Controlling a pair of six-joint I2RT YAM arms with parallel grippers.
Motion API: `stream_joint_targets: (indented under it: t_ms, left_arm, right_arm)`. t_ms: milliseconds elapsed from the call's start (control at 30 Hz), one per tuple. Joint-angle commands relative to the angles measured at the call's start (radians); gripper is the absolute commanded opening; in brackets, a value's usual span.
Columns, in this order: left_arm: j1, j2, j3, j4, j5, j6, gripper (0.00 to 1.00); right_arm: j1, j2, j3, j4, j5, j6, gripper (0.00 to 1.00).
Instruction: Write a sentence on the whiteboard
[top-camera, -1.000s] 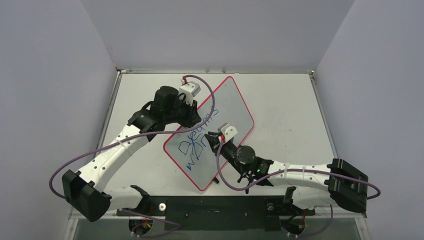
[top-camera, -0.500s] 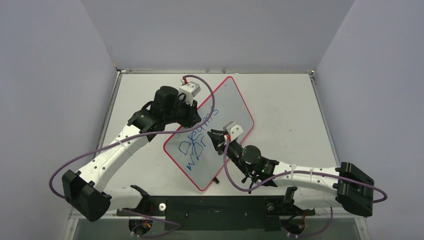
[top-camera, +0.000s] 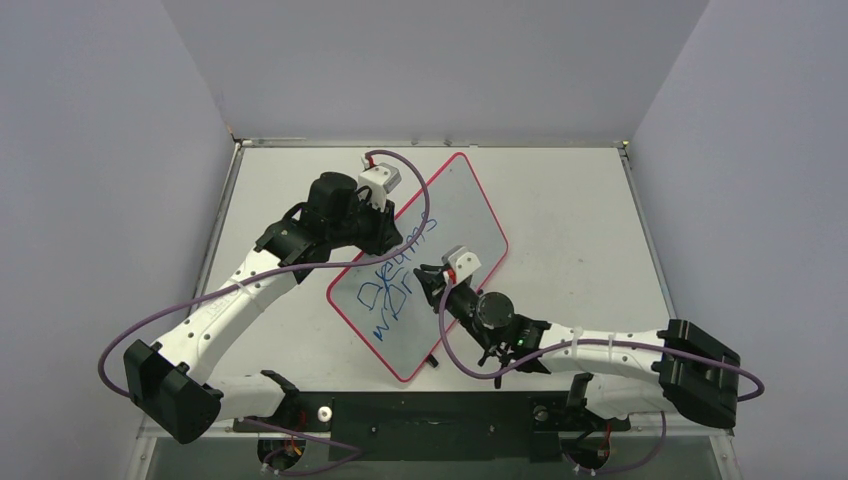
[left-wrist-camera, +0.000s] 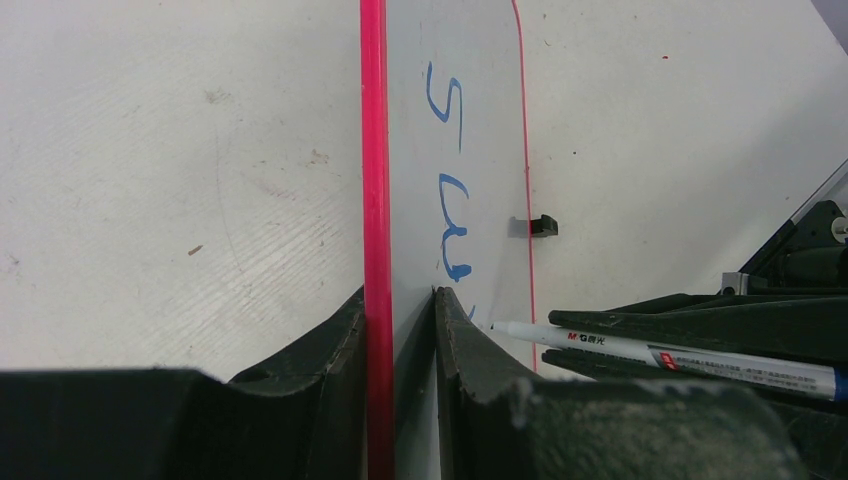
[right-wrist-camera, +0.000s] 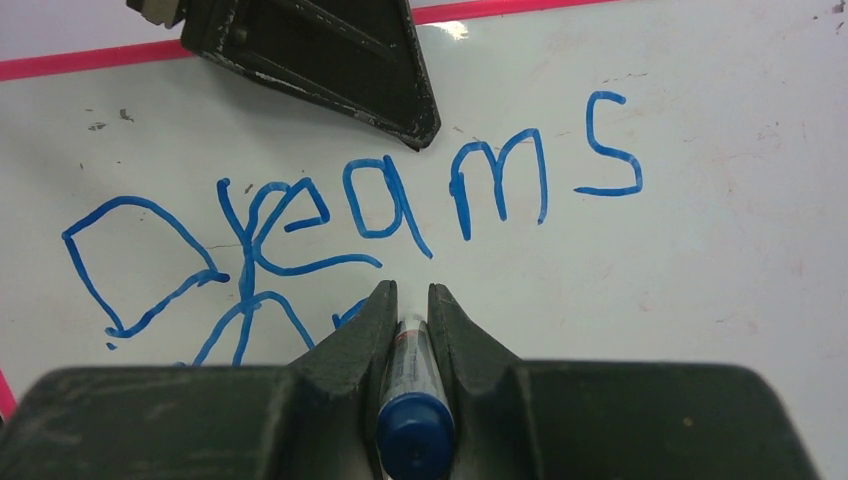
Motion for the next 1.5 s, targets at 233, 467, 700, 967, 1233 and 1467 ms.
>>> stream_joint_targets:
  t_ms: [233,467,700,967,1233,1467]
  left_arm:
    - [0.004,-0.038,0.003,0.102,-0.104,0.099,0.00]
    - [0.004,-0.039,0.002,0.102,-0.103,0.099,0.00]
    - [0.004,-0.040,0.001,0.102,-0.103,0.099,0.00]
    - [0.004,-0.038,0.002,0.102,-0.102,0.099,0.00]
    - [0.004,-0.037,0.003,0.102,-0.100,0.099,0.00]
    - [0.006,-0.038,0.002,0.101,-0.100,0.099,0.00]
  right_arm:
    - [-0.027,0.045,0.005,0.083,-0.015,0.026,0.00]
    - [-0.062,0.041,0.000,0.076,0.003,0.032,0.00]
    - [-0.079,0.019,0.016,0.035,0.006,0.017,0.00]
    - [-0.064,-0.050,0.032,-0.003,-0.007,0.045,0.00]
    - [-0.054,-0.016,0.065,0.011,-0.017,0.051,0.00]
    - [-0.056,0.015,0.094,0.018,-0.027,0.052,0.00]
